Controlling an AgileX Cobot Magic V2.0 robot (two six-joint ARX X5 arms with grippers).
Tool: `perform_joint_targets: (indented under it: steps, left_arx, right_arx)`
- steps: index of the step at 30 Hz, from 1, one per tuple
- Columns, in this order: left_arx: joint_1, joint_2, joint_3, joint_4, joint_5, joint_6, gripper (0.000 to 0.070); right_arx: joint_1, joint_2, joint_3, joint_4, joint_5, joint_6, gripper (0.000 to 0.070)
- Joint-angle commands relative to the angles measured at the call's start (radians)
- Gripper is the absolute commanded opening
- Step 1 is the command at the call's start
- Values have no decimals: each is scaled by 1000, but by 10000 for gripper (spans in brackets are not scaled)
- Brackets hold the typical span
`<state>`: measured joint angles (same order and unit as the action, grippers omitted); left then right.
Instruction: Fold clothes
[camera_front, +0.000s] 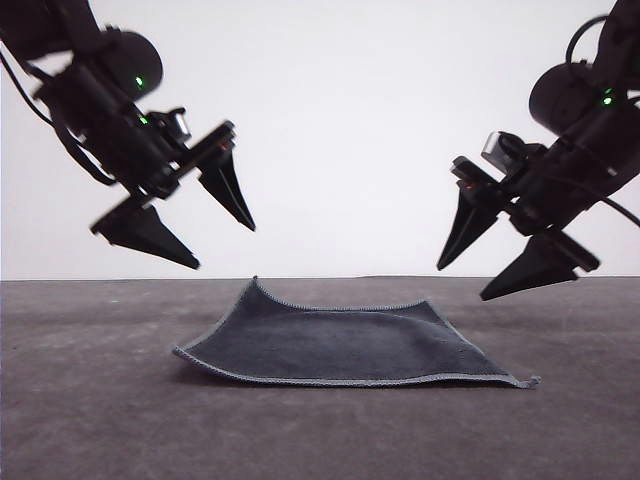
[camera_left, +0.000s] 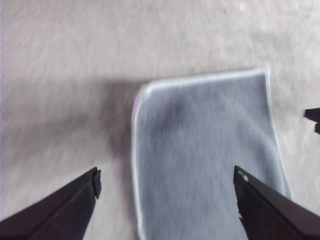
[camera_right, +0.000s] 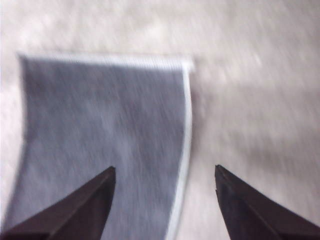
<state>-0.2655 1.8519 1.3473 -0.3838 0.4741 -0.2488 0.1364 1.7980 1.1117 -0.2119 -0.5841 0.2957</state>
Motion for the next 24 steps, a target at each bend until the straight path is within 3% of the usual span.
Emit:
perform_joint_targets:
  steps: [1,17,24]
  left_arx:
    - [-2,49,38,12,18,0,522]
    - [-15,183,83,56,33,-5,522]
    - [-37,194,83,106,33,-48,523]
  right_arx:
    - [-4,37,31,29,-15,26,405]
    - [-14,207,121,124,-65,72,405]
    - [-14,264,164,124,-97,91,405]
